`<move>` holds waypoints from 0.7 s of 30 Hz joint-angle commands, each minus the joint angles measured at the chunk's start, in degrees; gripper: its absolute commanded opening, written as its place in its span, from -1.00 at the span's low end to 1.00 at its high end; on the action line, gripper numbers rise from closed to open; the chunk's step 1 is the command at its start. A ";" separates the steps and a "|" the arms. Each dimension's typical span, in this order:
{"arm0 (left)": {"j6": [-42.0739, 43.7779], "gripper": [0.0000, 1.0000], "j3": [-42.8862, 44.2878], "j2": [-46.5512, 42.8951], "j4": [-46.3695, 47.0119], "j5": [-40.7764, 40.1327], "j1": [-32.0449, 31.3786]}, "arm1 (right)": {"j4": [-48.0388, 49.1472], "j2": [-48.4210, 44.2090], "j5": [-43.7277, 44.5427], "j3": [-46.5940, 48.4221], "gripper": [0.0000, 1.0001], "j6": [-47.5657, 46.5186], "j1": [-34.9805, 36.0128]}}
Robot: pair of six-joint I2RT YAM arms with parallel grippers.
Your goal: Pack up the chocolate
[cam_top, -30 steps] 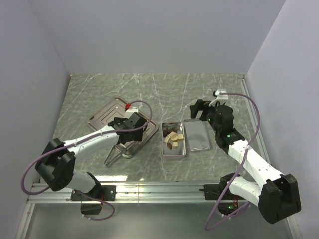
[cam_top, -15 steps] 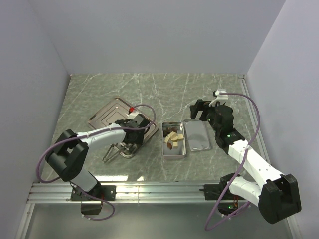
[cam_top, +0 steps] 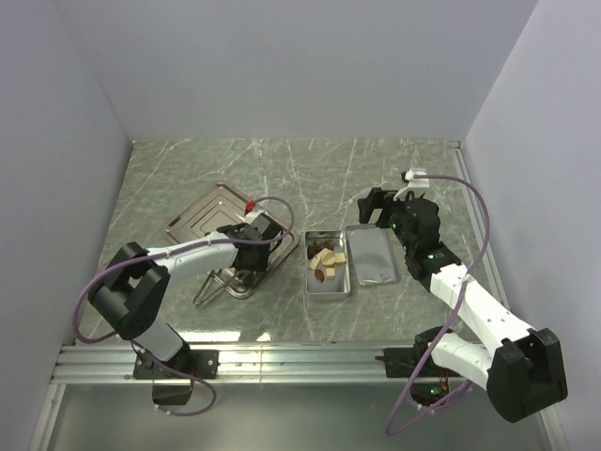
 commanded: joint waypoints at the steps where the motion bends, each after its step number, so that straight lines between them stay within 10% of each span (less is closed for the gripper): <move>1: 0.66 0.31 0.64 1.62 1.28 2.13 -0.80 | 0.96 0.06 0.29 2.59 0.95 -0.79 -0.18; 21: 0.13 -0.98 1.60 3.13 0.31 -1.46 -1.77 | 0.96 -0.12 0.29 2.42 0.95 -0.62 -0.18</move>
